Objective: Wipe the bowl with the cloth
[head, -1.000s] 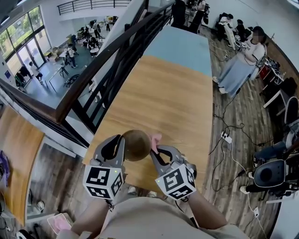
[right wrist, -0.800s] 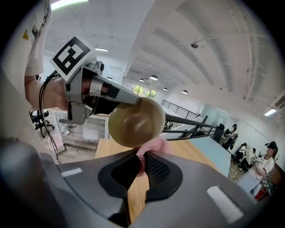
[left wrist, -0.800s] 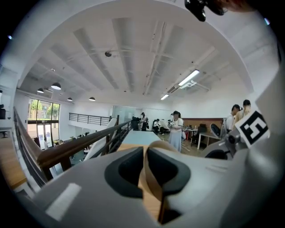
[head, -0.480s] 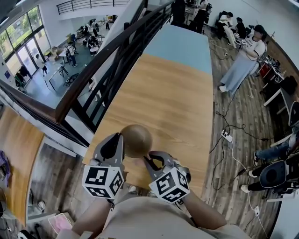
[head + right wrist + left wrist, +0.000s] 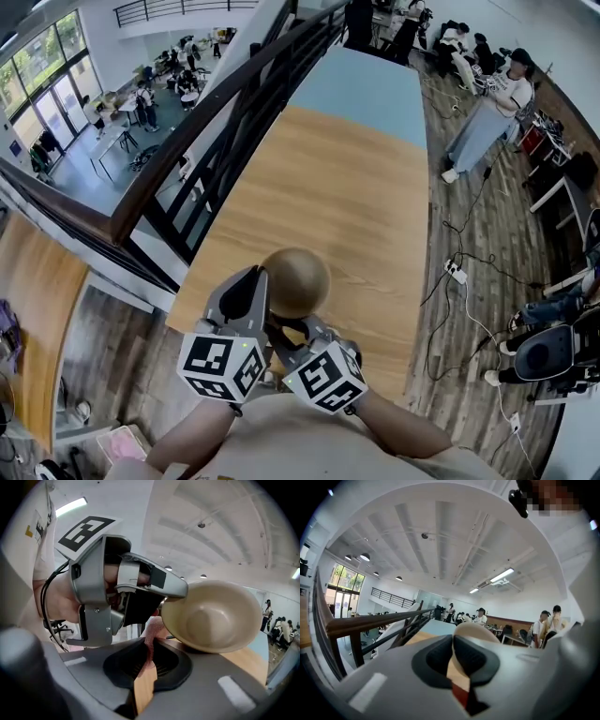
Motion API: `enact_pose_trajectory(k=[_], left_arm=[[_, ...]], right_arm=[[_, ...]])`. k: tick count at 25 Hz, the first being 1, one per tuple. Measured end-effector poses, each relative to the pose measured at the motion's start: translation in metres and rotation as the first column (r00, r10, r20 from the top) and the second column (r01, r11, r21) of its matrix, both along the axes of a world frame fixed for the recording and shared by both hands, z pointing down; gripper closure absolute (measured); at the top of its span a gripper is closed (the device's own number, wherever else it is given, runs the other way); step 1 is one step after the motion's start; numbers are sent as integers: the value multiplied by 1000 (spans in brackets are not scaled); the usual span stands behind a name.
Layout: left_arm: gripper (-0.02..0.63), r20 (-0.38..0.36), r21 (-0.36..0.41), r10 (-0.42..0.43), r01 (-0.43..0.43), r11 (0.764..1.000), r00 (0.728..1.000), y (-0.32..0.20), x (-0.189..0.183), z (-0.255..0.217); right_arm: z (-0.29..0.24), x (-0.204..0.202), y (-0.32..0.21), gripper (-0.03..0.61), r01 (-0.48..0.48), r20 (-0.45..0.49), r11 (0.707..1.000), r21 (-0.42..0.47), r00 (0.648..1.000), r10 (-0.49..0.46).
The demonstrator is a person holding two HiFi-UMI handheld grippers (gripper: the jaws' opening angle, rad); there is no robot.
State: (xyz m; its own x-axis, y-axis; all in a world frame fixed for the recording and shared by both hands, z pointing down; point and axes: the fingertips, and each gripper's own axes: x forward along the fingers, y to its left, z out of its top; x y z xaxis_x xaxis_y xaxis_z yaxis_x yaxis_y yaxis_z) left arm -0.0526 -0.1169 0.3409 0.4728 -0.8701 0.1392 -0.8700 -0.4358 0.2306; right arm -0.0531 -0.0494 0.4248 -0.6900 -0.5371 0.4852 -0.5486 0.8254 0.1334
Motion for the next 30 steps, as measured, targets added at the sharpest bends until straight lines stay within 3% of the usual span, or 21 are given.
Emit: enact_pose_trajectory(k=[5, 8, 22, 30], left_arm=[[601, 0, -3, 2, -2, 1000, 1000, 1, 2, 0], [601, 5, -4, -3, 3, 1000, 1000, -1, 0, -1], [601, 54, -3, -21, 21, 1000, 998, -9, -15, 7], [601, 103, -20, -27, 29, 999, 994, -9, -22, 12]], right_arm=[[-10, -1, 0, 554, -38, 142, 998, -55, 989, 46], [-13, 6, -5, 554, -71, 175, 995, -68, 981, 82], [-10, 56, -24, 553, -190, 151, 981, -40, 969, 194], [-22, 102, -50, 554, -317, 157, 948, -12, 936, 315]])
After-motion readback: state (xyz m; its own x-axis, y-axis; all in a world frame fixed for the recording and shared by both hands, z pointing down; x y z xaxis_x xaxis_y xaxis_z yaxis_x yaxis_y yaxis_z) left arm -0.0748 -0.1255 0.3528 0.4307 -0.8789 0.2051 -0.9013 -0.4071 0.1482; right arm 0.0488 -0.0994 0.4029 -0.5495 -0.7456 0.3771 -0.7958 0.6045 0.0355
